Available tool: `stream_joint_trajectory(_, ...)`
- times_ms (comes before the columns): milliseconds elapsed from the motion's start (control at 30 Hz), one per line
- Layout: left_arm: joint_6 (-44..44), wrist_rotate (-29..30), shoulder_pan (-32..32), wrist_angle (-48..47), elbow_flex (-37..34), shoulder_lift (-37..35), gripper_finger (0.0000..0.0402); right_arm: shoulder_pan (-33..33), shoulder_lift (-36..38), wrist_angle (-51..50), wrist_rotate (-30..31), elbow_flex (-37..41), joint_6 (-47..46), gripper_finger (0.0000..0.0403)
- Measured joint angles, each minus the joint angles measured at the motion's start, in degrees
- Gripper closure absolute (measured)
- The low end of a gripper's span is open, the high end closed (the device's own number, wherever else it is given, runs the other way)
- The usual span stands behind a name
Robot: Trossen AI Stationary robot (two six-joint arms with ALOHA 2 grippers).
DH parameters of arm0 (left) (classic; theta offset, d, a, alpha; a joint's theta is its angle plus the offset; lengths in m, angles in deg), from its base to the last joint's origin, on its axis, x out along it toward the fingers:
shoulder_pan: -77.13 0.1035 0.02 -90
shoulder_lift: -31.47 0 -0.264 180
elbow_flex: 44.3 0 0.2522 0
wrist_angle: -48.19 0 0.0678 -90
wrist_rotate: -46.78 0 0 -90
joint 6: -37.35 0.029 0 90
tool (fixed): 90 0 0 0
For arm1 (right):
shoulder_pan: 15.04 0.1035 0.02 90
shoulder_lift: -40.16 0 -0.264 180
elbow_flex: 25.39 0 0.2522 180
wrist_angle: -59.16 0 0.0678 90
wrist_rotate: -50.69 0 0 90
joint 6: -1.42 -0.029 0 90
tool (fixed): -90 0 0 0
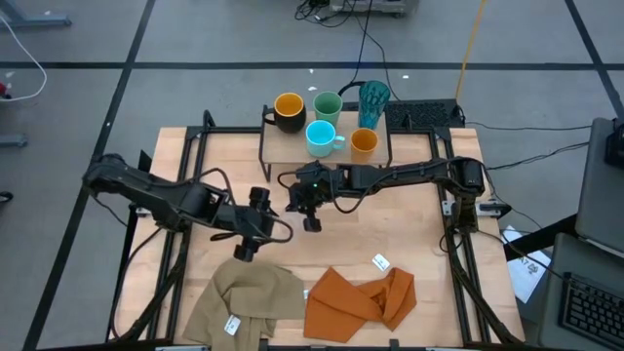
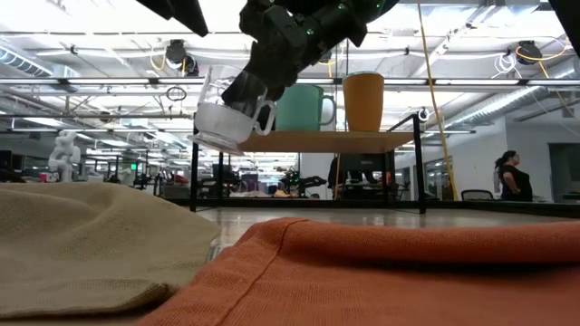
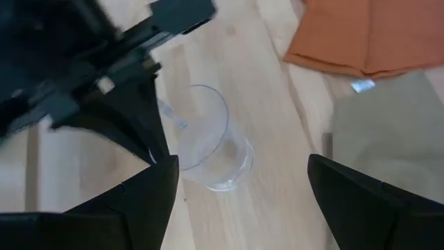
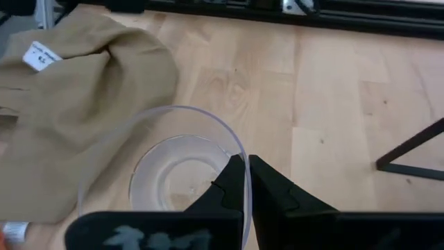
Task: Stack small to large cups/mugs on shelf
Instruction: Put the transparent mug on the shelf
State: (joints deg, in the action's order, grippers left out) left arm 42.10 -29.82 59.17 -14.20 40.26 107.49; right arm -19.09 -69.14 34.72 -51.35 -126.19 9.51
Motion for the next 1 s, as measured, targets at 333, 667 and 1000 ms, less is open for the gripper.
stream_joint_trajectory(333, 5.9, -1.7, 2.6, 0.1, 0.0, 4.2, 0.0083, 0.0, 0.0, -0.6, -1.6, 0.0, -0.3, 0.0403)
stream_joint_trajectory(667, 10.0, -5.9, 4.4, 2.0, 0.1, 5.4, 0.0105, 0.0, 0.0, -0.7, -1.6, 0.0, -0.3, 0.0403)
stream_joint_trajectory(1000, 11.3, -8.7, 5.2, 2.5, 0.1, 5.4, 0.0152, 0.0, 0.0, -0.7, -1.6, 0.0, -0.6, 0.0403)
